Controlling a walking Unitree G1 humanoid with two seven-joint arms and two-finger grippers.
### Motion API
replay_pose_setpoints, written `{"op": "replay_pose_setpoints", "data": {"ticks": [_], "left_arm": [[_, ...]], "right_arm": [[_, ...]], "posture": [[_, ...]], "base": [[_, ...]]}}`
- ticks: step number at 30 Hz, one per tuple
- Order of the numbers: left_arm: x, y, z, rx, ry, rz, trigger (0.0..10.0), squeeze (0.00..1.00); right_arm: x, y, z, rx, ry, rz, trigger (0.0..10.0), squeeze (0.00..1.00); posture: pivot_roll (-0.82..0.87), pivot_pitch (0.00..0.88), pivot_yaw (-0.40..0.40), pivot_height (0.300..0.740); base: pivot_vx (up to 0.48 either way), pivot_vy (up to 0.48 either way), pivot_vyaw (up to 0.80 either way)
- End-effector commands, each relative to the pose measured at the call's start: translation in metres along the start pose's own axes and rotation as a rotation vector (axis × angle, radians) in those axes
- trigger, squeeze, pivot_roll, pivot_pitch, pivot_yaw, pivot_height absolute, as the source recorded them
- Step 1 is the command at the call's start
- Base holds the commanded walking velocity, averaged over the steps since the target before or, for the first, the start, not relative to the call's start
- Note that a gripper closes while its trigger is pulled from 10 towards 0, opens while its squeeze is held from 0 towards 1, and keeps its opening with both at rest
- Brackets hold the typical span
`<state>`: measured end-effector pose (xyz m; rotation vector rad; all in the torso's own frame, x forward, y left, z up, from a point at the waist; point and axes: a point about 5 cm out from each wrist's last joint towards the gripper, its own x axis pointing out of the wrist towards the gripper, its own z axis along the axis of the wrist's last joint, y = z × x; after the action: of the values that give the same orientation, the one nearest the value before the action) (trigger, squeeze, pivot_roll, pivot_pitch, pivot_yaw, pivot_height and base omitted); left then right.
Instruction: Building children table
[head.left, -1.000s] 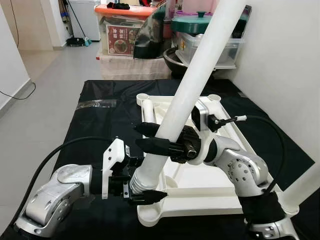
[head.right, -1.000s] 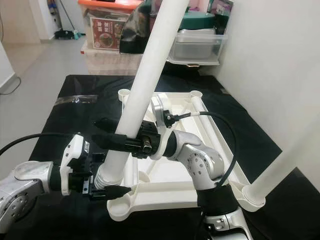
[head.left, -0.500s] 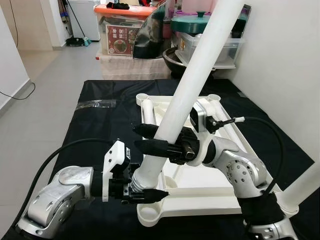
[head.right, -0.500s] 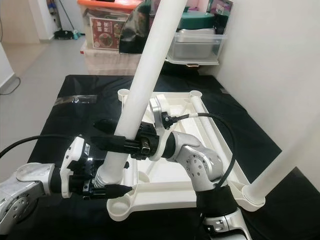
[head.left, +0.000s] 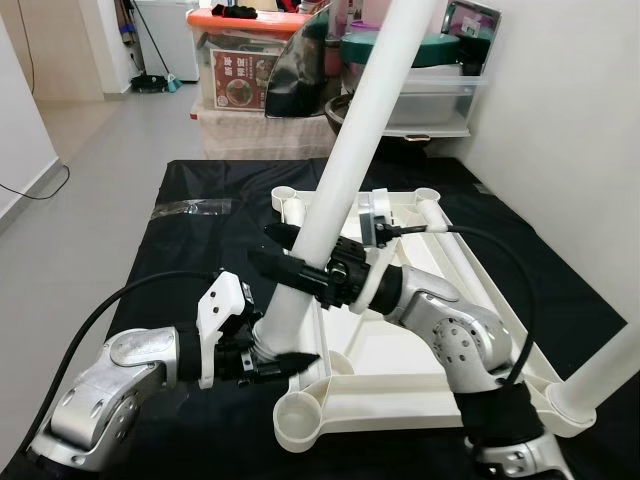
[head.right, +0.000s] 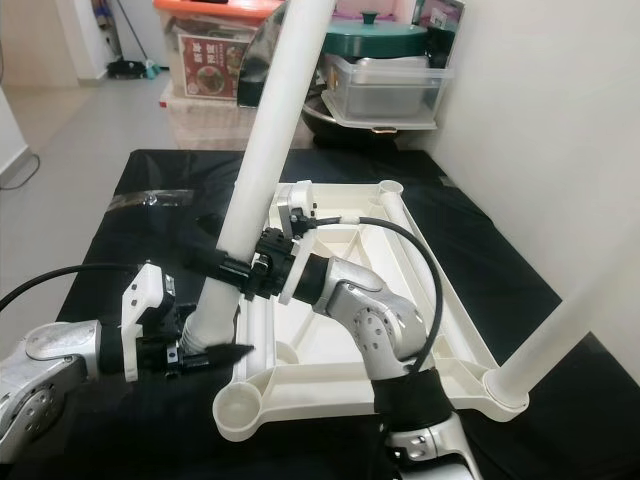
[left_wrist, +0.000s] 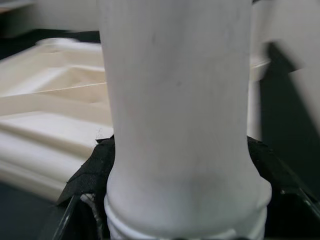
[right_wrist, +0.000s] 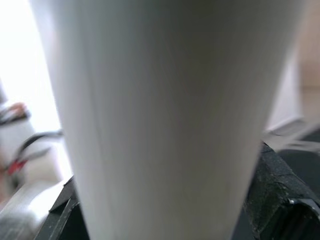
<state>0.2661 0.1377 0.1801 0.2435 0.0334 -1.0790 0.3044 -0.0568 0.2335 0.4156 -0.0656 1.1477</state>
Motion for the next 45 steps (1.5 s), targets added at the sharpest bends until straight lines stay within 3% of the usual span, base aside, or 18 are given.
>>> {"op": "replay_pose_setpoints", "data": {"ticks": [1,2,6,8,11,16,19,29,36,39,40,41,42,43,45], "left_arm": [[0.007,-0.002,0.002,0.044,-0.008,0.022,10.0,0.00],[0.013,0.001,0.002,0.028,-0.027,0.081,10.0,0.00],[0.022,-0.002,0.000,0.027,-0.027,0.114,10.0,0.00],[0.037,-0.008,0.001,0.011,-0.055,0.132,10.0,0.00],[0.046,-0.011,0.005,0.005,-0.078,0.134,10.0,0.00],[0.048,-0.011,0.005,0.004,-0.084,0.137,10.0,0.00],[0.059,-0.016,-0.001,0.064,-0.020,0.133,10.0,0.00],[0.063,-0.015,-0.022,0.138,0.145,0.207,10.0,0.00],[0.062,-0.011,-0.026,0.161,0.167,0.238,10.0,0.00],[0.066,-0.009,-0.025,0.183,0.166,0.244,10.0,0.00],[0.067,-0.009,-0.025,0.193,0.166,0.246,10.0,0.00],[0.067,-0.009,-0.025,0.193,0.166,0.246,10.0,0.00],[0.068,-0.009,-0.024,0.200,0.166,0.249,10.0,0.00],[0.068,-0.008,-0.025,0.204,0.166,0.251,10.0,0.00],[0.068,-0.008,-0.025,0.207,0.167,0.253,10.0,0.00]], "right_arm": [[-0.004,-0.009,0.001,0.029,-0.017,-0.106,10.0,0.00],[-0.002,-0.009,-0.002,0.073,-0.046,-0.155,10.0,0.00],[0.001,-0.005,-0.008,0.108,-0.060,-0.188,10.0,0.00],[0.004,-0.002,-0.018,0.158,-0.066,-0.240,10.0,0.00],[0.006,-0.002,-0.022,0.182,-0.072,-0.268,10.0,0.00],[0.007,-0.001,-0.022,0.186,-0.073,-0.276,10.0,0.00],[0.009,-0.005,-0.024,0.209,-0.088,-0.365,10.0,0.00],[0.004,-0.020,-0.017,0.226,-0.144,-0.558,10.0,0.00],[0.004,-0.022,-0.015,0.277,-0.166,-0.578,10.0,0.00],[0.009,-0.016,-0.017,0.356,-0.172,-0.548,10.0,0.00],[0.011,-0.013,-0.018,0.387,-0.180,-0.523,6.3,0.00],[0.011,-0.013,-0.018,0.387,-0.180,-0.523,6.3,0.00],[0.012,-0.011,-0.018,0.410,-0.187,-0.503,3.6,0.00],[0.013,-0.008,-0.018,0.440,-0.188,-0.479,0.1,0.00],[0.014,-0.006,-0.019,0.459,-0.188,-0.466,0.1,0.00]], "posture": [[0.07,0.000,-0.079,0.740],[0.07,0.000,-0.078,0.740],[0.07,0.000,-0.078,0.740],[0.07,0.000,-0.078,0.740],[0.07,0.000,-0.078,0.740],[0.06,0.000,-0.078,0.740],[0.06,0.000,-0.076,0.740],[0.06,0.000,-0.072,0.740],[0.06,0.000,-0.074,0.740],[0.05,0.000,-0.072,0.740],[0.05,0.000,-0.072,0.740],[0.05,0.000,-0.072,0.740],[0.05,0.000,-0.072,0.740],[0.05,0.000,-0.071,0.740],[0.05,0.000,-0.071,0.740]], "base": [[0.000,0.000,0.00],[0.000,0.000,0.00],[0.000,0.000,0.00],[0.000,0.000,0.00],[0.000,0.000,0.00],[0.000,0.000,0.00],[0.000,0.000,0.00],[0.000,0.000,0.00],[0.000,0.000,0.00],[0.000,0.000,0.00],[0.000,0.000,0.00],[0.000,0.000,0.00],[0.000,0.000,0.00],[0.000,0.000,0.00],[0.000,0.000,0.00]]}}
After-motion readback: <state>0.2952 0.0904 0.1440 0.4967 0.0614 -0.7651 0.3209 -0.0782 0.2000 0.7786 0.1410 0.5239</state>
